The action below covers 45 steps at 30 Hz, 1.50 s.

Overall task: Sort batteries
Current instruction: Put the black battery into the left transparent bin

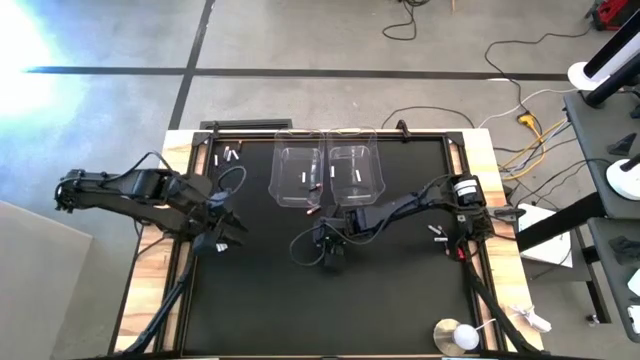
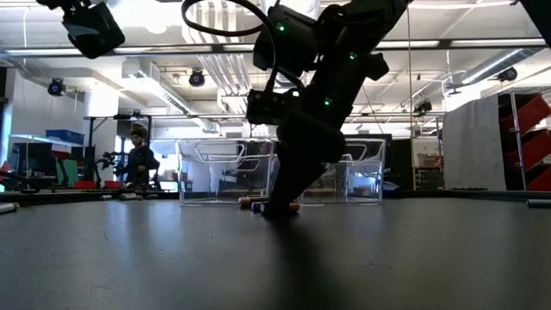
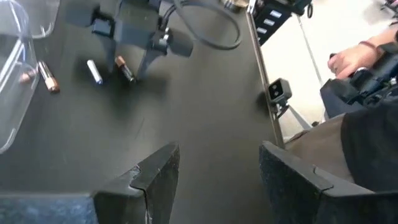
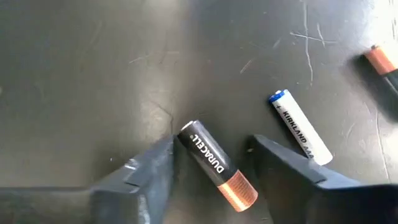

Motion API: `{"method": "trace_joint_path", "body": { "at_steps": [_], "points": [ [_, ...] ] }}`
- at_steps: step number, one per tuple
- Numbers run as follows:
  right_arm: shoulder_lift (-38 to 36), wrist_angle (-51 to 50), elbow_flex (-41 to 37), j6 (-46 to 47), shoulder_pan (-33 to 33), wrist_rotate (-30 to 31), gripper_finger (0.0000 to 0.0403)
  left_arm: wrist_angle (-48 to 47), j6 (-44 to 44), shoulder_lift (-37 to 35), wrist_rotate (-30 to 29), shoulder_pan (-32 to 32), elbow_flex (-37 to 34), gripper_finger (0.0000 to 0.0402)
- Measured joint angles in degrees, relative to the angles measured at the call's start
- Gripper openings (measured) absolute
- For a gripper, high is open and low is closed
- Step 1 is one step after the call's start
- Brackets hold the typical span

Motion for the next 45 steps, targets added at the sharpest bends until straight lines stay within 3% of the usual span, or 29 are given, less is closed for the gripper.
{"method": "trace_joint_path", "body": {
  "at_steps": [9,16,20,25,29,37,45],
  "points": [
    [0.0,-1.2,-0.3,-2.6,0.0,-0.2,0.0092,-0.1,2.8,1.8,0.0,0.0,0.7,0.0198],
    [0.0,-1.8,0.1,-0.6,0.0,-0.1,0.0046,-0.1,6.5,0.9,0.0,0.1,0.9,0.0198],
    [0.0,-5.3,4.0,2.2,0.0,-0.2,0.0044,-0.2,6.5,0.7,0.0,0.1,0.9,0.0198],
    [-0.2,-11.0,14.2,0.5,-0.3,-0.4,0.0047,-0.2,6.5,0.4,0.0,0.1,0.9,0.0198],
    [-0.2,-16.6,23.3,-2.9,-1.8,-5.1,0.0042,-0.2,9.5,0.3,0.0,0.1,0.9,0.0198],
    [0.6,-14.0,36.1,-5.9,-8.7,-4.2,0.0043,-0.1,11.0,0.2,-0.1,0.1,0.9,0.0198],
    [10.1,-14.1,43.5,-8.1,-16.8,-6.3,0.0043,0.5,10.5,0.7,-0.1,0.1,0.8,0.0198]
  ]
}}
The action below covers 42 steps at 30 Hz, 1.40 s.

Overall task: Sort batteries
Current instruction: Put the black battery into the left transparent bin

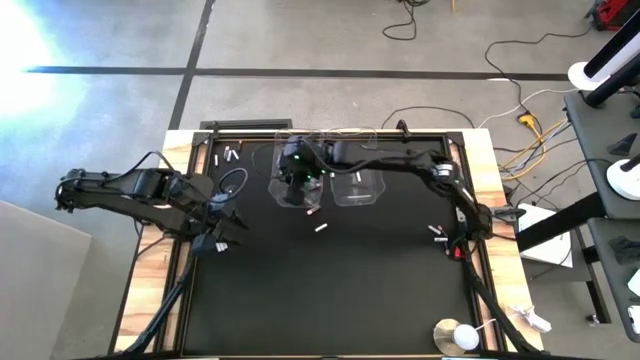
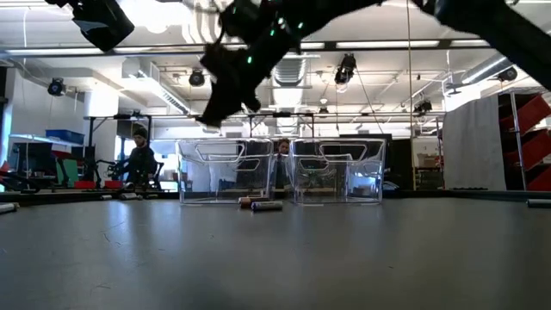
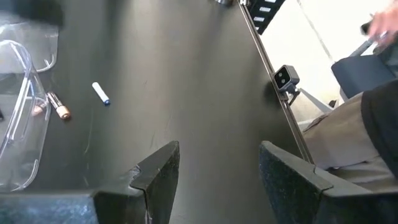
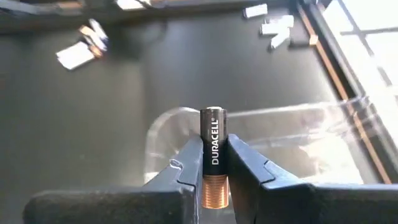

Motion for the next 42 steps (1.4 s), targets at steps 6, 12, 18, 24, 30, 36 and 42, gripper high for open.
{"method": "trace_joint_path", "body": {
  "at_steps": [6,12,18,24,30,36,42],
  "points": [
    [9.2,-9.3,10.1,0.1,-3.3,-0.5,0.0043,1.0,-1.2,-0.3,0.1,0.0,0.0,0.0198],
    [14.4,-14.7,15.7,-2.2,-5.3,0.1,0.0043,1.1,-1.2,-0.5,0.0,0.0,0.0,0.0198],
    [15.4,-15.0,14.9,-0.9,-7.3,0.1,0.0043,1.7,-3.1,-0.6,0.0,0.0,0.0,0.0198],
    [15.4,-14.3,14.6,-2.1,-8.8,0.1,0.0044,1.7,-3.8,-0.5,0.0,0.1,0.0,0.0198],
    [15.4,-13.2,12.1,-10.4,-8.8,0.1,0.0044,2.0,-4.2,-0.5,0.0,0.1,0.0,0.0198],
    [15.4,-12.1,8.7,-12.1,-8.9,0.1,0.0046,2.0,-4.6,-0.5,0.0,0.1,0.0,0.0198],
    [15.4,-12.2,7.8,-14.2,-8.9,0.2,0.0045,2.0,-5.6,-0.5,-0.7,0.1,0.0,0.0198]
  ]
}}
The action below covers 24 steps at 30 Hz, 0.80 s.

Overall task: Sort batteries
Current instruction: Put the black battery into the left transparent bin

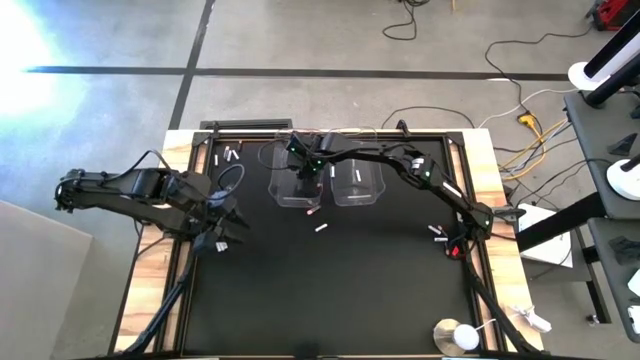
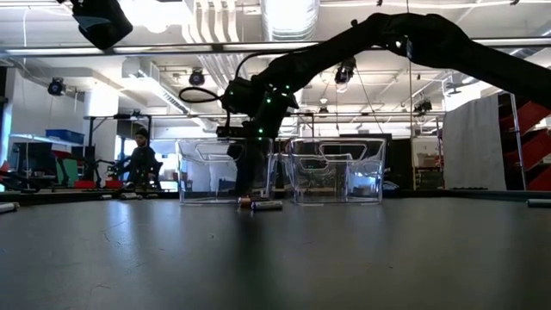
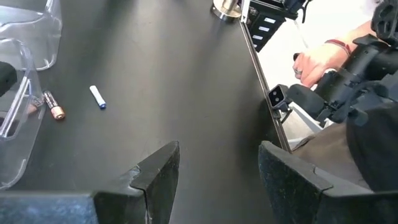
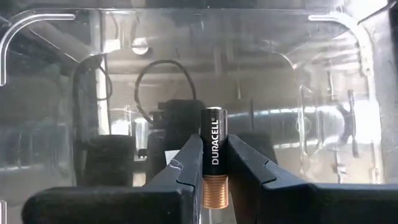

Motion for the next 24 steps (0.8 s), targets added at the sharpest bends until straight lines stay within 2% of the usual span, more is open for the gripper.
{"method": "trace_joint_path", "body": {
  "at_steps": [19,24],
  "points": [
    [0.0,0.0,0.0,-1.7,0.1,-0.1,0.0083,-0.3,-3.0,-0.2,-0.9,0.0,0.0,0.0198],
    [-0.5,-1.8,1.6,-1.7,1.0,3.6,0.0105,-0.5,-3.0,-0.6,-0.9,0.1,0.0,0.0198]
  ]
}}
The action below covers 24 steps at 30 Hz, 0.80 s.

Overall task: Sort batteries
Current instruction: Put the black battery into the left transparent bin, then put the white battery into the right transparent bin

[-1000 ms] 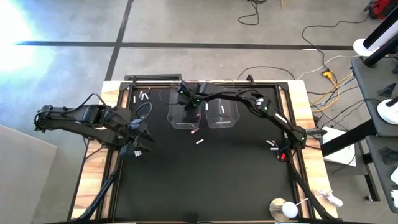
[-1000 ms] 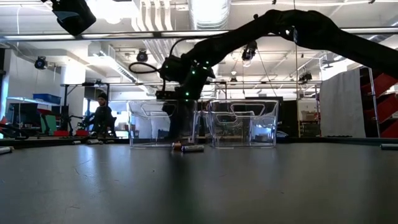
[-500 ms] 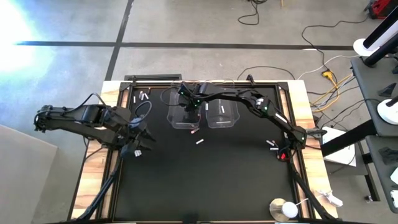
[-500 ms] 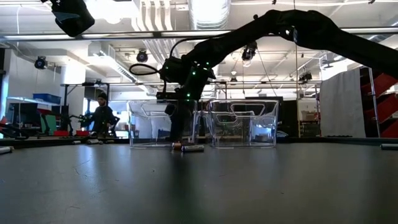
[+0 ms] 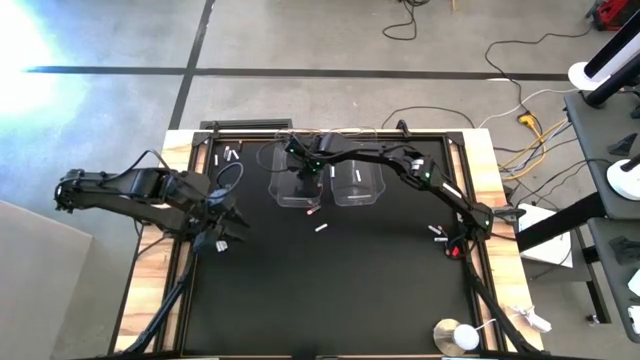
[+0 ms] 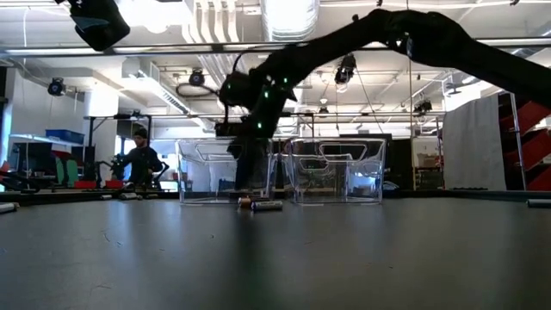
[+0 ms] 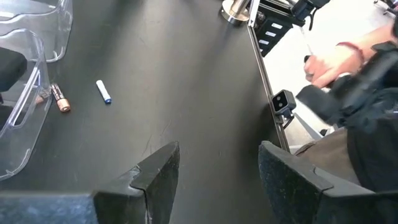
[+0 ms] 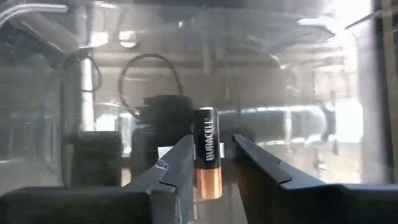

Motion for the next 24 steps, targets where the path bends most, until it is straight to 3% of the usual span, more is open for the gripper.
{"method": "trace_joint_path", "body": {
  "at_steps": [7,13,17,24],
  "points": [
    [-7.7,-4.3,6.0,0.7,3.9,7.1,0.0162,-0.7,0.0,-0.5,-0.3,0.0,0.0,0.0198],
    [-19.1,-6.2,5.4,6.0,10.2,10.9,0.0201,-1.3,1.5,-0.6,-0.5,0.0,0.0,0.0198],
    [-23.7,-9.3,2.2,6.3,15.3,10.8,0.0211,-1.3,1.7,-0.7,-0.9,0.0,0.0,0.0198],
    [-25.0,-13.8,-9.6,11.0,21.7,7.7,0.0211,-2.6,1.8,-1.2,-1.4,0.0,0.0,0.0198]
  ]
}}
